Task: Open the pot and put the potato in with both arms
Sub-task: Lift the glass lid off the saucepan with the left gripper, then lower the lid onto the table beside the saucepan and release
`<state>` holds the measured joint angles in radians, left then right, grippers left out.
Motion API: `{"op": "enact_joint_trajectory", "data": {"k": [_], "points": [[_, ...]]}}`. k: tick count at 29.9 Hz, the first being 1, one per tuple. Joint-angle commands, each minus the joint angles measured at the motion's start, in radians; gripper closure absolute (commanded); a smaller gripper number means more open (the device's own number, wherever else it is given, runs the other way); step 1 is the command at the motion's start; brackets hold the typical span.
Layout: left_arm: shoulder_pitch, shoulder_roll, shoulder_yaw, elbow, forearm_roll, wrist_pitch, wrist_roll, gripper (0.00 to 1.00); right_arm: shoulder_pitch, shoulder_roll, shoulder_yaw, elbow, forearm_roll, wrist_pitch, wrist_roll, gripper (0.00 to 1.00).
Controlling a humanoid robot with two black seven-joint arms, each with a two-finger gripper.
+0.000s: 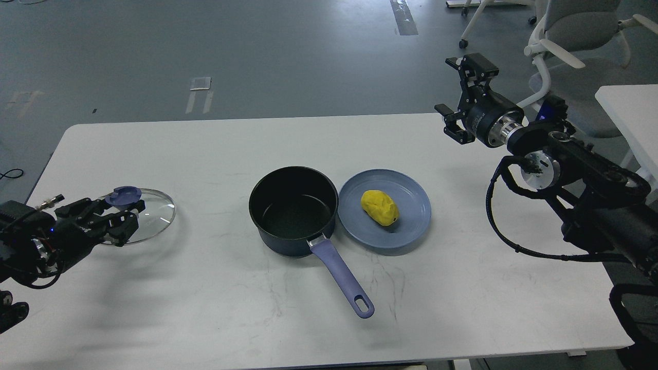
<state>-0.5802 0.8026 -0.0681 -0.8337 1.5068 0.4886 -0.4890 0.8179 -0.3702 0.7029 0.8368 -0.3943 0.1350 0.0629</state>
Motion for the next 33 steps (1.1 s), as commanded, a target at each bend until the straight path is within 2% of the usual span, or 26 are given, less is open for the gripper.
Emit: {"op": "enact_joint_trajectory", "data": {"k": [1,11,20,22,25,27,28,29,30,33], "points": [[0.0,-0.006,0.001,-0.001,-0.004,0.0,0.0,0.61,-0.005,-0.003,-0.003,-0.001,0.0,0.0,0.0,0.0],[0.007,-0.083,0.001,0.001,-0.008,0.0,0.0,0.59,-0.005,-0.007,-0.005,-0.001,0.0,0.0,0.0,0.0],[0.013,-0.12,0.002,0.015,-0.008,0.0,0.0,0.51,-0.003,-0.009,-0.005,0.001,0.0,-0.002,0.0,0.0],[0.016,-0.123,0.002,0.016,-0.008,0.0,0.0,0.44,-0.005,-0.007,-0.005,0.001,0.0,-0.002,0.0,0.0],[0.026,-0.128,0.002,0.016,-0.007,0.0,0.0,0.41,-0.005,-0.007,-0.005,-0.001,0.0,-0.002,0.0,0.0],[0.031,-0.128,0.002,0.016,-0.008,0.0,0.0,0.34,-0.005,-0.007,-0.005,-0.001,0.0,-0.002,0.001,0.0],[0.031,-0.128,0.002,0.015,-0.008,0.0,0.0,0.27,-0.005,-0.007,-0.005,-0.001,0.0,-0.002,0.0,0.0],[0.031,-0.128,0.002,0.015,-0.008,0.0,0.0,0.1,-0.005,-0.007,-0.005,-0.001,0.0,-0.002,0.001,0.0],[0.031,-0.128,0.002,0.015,-0.008,0.0,0.0,0.03,-0.005,-0.007,-0.005,-0.001,0.0,-0.002,0.0,0.0],[0.031,-0.128,0.002,0.015,-0.008,0.0,0.0,0.02,-0.006,-0.007,-0.005,-0.002,0.0,-0.002,0.0,0.0]]}}
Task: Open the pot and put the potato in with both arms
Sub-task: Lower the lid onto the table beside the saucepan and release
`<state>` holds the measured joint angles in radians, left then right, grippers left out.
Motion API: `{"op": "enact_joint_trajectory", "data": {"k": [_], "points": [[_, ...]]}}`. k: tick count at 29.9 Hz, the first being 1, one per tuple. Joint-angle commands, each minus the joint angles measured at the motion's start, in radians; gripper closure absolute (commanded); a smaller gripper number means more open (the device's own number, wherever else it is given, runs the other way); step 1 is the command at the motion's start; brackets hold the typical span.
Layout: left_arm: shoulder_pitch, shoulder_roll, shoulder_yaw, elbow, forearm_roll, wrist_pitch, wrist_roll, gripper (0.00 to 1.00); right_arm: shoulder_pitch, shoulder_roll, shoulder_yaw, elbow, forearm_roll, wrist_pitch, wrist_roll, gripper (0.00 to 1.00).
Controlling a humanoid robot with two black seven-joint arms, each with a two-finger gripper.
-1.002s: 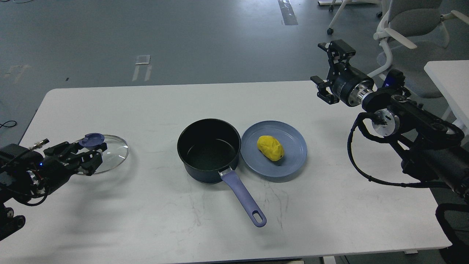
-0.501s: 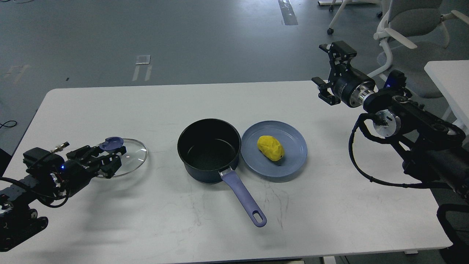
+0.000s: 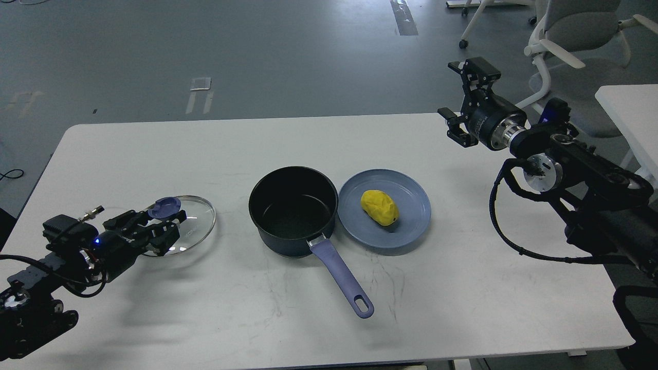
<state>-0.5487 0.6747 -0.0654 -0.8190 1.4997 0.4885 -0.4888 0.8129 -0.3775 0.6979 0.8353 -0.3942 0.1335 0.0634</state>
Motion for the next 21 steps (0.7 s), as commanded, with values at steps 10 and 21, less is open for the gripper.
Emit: {"op": "enact_joint_trajectory", "data": {"k": [10,21], "points": [[0.0,0.006,-0.002,-0.017,-0.001,0.0,0.0,0.02,-0.003,0.0,0.0,-0.002,0.0,0.0,0.001,0.0],[-0.054,0.068,-0.016,-0.049,-0.036,0.0,0.0,0.02,-0.004,0.0,0.002,-0.004,0.0,0.0,0.001,0.0]]}}
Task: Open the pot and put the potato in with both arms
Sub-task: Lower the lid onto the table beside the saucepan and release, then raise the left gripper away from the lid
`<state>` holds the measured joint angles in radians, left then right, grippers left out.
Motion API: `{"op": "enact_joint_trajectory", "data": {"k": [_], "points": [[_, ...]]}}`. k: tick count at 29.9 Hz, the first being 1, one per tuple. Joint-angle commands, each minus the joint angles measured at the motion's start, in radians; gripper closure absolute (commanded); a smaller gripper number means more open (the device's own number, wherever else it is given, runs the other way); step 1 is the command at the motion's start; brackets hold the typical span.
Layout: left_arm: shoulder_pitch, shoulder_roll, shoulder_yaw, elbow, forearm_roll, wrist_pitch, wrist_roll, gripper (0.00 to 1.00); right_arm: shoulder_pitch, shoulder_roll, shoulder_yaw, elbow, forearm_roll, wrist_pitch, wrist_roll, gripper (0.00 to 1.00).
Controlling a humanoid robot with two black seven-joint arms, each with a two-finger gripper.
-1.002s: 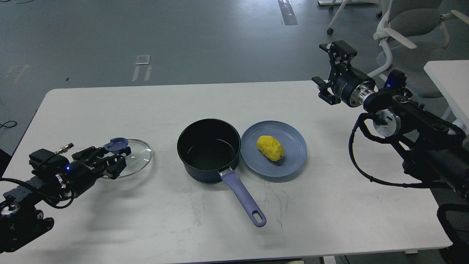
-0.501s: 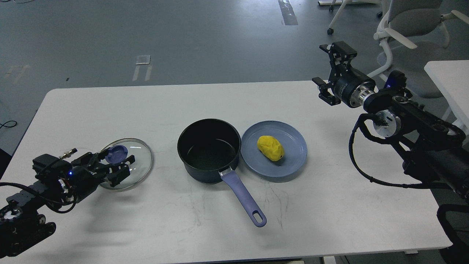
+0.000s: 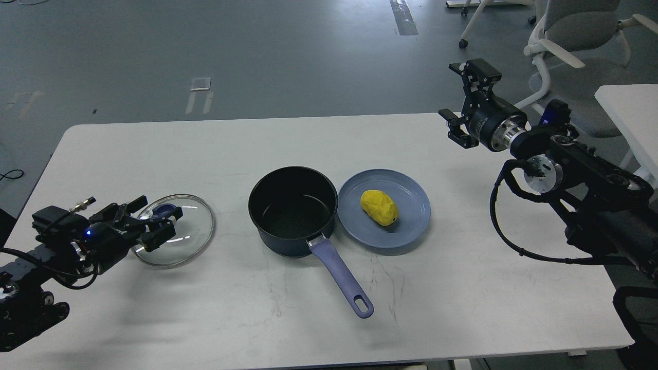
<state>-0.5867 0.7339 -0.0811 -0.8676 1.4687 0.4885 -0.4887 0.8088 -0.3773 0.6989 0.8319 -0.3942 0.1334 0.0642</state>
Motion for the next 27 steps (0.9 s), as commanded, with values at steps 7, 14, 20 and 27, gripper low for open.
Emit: {"op": "enact_joint_trajectory", "data": {"k": [7,14,20,27], "points": [[-0.083,0.056,-0.002,-0.022,-0.071,0.0,0.0,0.02,0.001,0.002,0.001,-0.002,0.0,0.0,0.0,0.0],[-0.194,0.062,-0.002,-0.083,-0.266,0.0,0.0,0.02,0.015,0.008,0.001,-0.002,0.0,0.0,0.0,0.0],[-0.338,0.047,-0.005,-0.082,-0.606,-0.027,0.0,0.02,0.021,0.011,-0.019,0.003,-0.006,0.002,0.005,0.0],[-0.502,0.032,-0.026,-0.057,-1.043,-0.612,0.0,0.02,0.024,0.011,-0.047,0.007,-0.011,0.003,0.009,0.0]]}}
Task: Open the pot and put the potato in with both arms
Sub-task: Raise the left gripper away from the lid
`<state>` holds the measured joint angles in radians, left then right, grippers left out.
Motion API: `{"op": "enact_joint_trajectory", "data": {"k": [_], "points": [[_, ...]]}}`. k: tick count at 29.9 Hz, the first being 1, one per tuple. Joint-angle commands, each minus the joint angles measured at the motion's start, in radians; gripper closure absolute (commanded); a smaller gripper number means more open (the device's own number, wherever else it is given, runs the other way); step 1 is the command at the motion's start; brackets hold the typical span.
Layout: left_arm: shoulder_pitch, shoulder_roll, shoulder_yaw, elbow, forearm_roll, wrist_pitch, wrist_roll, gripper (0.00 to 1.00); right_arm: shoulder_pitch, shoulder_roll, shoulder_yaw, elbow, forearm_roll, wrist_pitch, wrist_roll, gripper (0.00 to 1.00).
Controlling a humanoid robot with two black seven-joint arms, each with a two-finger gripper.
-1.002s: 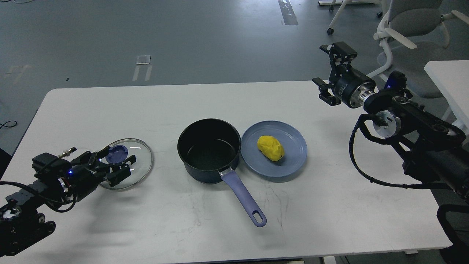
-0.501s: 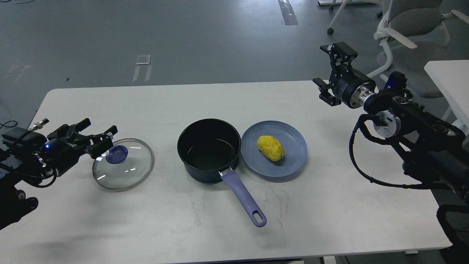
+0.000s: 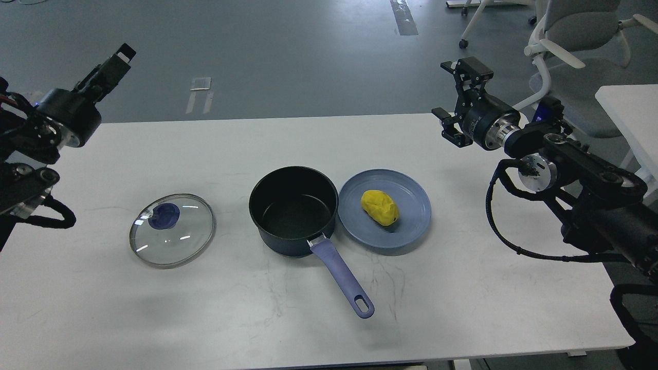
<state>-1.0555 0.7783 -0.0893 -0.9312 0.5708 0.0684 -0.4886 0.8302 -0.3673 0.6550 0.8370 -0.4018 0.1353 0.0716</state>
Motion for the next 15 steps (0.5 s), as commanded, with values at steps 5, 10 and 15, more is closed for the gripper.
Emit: {"op": "enact_joint_trajectory", "data": {"k": [5,10,15], "points": [[-0.011,-0.085,-0.145,0.0,-0.334,-0.37,0.143,0.02,0.015,-0.007,-0.006,0.024,-0.009,0.001,0.002,0.0],[0.02,-0.119,-0.242,-0.015,-0.488,-0.522,0.274,0.02,0.015,-0.012,-0.008,0.039,-0.023,0.001,0.005,0.0],[0.02,-0.157,-0.262,-0.014,-0.536,-0.549,0.416,0.02,0.012,-0.012,-0.026,0.048,-0.109,0.003,0.02,0.0]]}}
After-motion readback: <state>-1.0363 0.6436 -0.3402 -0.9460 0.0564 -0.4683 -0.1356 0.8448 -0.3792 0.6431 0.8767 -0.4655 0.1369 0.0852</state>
